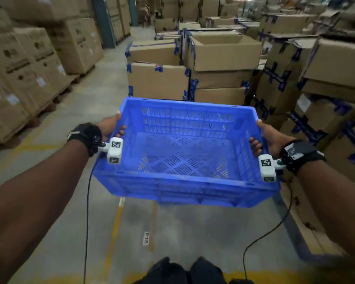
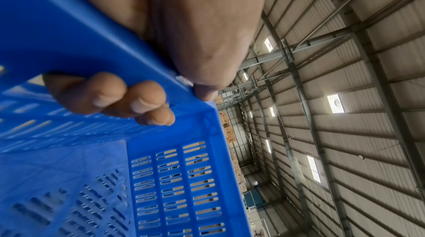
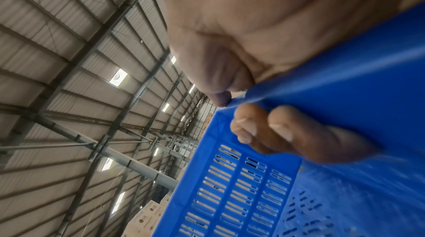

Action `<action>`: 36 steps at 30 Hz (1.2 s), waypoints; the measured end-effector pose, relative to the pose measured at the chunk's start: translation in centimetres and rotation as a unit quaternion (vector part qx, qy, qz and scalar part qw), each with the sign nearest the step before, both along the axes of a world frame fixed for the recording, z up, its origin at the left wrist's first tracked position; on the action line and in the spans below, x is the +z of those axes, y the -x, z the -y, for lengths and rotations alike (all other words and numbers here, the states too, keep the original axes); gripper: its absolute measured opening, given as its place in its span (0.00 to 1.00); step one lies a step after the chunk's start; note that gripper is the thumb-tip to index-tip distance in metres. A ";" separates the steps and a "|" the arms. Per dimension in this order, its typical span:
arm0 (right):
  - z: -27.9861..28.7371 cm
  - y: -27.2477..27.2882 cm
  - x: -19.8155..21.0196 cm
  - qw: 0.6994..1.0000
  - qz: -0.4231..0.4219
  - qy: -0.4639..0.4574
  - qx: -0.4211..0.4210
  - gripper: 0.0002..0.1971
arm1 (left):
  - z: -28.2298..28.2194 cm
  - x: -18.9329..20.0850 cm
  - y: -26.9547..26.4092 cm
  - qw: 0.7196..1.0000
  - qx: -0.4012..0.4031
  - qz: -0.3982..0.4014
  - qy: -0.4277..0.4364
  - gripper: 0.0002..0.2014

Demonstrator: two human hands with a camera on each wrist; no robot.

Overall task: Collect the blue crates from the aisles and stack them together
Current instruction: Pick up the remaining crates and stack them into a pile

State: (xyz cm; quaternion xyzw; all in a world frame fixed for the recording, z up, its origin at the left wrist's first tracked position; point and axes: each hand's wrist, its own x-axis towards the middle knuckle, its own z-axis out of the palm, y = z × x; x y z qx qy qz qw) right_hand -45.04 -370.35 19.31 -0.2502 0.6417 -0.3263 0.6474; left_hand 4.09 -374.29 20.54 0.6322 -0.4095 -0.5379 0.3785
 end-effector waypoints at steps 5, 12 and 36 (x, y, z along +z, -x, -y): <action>11.8 0.6 1.8 1.000 -0.004 0.005 0.020 0.36 | 11.5 0.6 0.4 1.000 0.006 -0.008 -0.008 0.23; 26.6 1.6 2.5 0.999 -0.017 0.004 0.042 0.35 | 25.4 -0.1 2.4 0.998 0.061 0.006 0.005 0.20; 47.5 1.4 -1.5 0.999 -0.009 -0.048 0.017 0.33 | 46.2 -4.7 2.1 0.995 0.077 0.010 -0.069 0.26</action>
